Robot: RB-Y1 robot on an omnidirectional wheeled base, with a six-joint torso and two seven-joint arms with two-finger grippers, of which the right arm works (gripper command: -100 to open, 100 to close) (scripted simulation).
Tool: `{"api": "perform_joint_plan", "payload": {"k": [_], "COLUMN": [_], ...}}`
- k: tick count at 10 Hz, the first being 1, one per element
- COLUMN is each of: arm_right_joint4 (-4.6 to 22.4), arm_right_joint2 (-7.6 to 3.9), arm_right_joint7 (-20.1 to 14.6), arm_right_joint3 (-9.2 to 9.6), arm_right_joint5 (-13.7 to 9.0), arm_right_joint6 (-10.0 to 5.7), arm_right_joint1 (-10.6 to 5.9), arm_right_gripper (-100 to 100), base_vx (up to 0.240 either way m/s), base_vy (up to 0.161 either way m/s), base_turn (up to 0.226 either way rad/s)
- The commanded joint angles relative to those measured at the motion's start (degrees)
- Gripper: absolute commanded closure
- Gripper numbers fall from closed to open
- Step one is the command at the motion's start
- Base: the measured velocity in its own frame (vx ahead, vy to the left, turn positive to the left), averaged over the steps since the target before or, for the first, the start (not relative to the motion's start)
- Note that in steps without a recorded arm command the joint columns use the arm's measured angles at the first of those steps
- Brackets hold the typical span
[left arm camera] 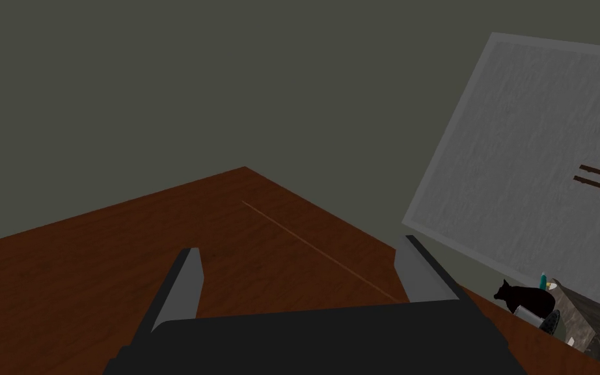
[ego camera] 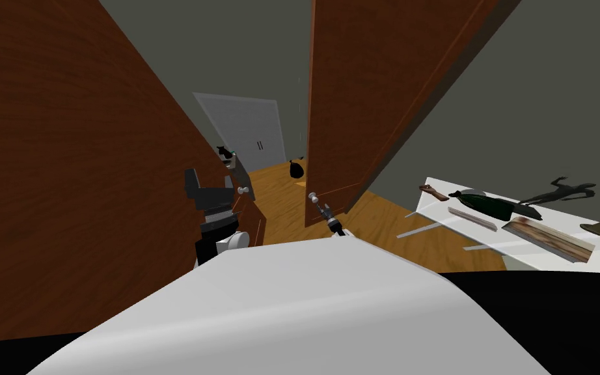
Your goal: Push the door open
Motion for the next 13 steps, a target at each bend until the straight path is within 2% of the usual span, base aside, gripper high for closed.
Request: {"api": "perform_joint_plan", "payload": {"k": [1, 3, 4, 10, 11, 13], "arm_right_joint4": [0.19, 0.44, 0.44, 1.06, 0.74, 0.94], "arm_right_joint2": [-0.17, -0.69, -0.69, -1.89, -1.79, -1.49], "arm_right_joint7": [1.99, 5.59, 5.99, 14.00, 13.04, 13.70], "arm_right_joint3": [0.01, 0.07, 0.07, 0.20, 0.21, 0.00], "arm_right_joint5": [0.48, 1.95, 1.95, 5.37, 5.02, 4.98], "arm_right_joint6": [-0.06, -0.08, -0.08, -0.10, 0.02, 0.11], "arm_right_joint1": [-0.07, -0.15, -0.15, -0.34, -0.19, -0.31], "arm_right_gripper": [-100, -100, -100, -100, -100, -100], "base_vx": [-0.040, -0.049, -0.040, -0.046, -0.021, 0.128], "base_vy": [0.030, 0.030, 0.028, 0.027, 0.014, 0.028], "base_turn": [-0.045, -0.085, -0.039, -0.076, -0.017, 0.027]}}
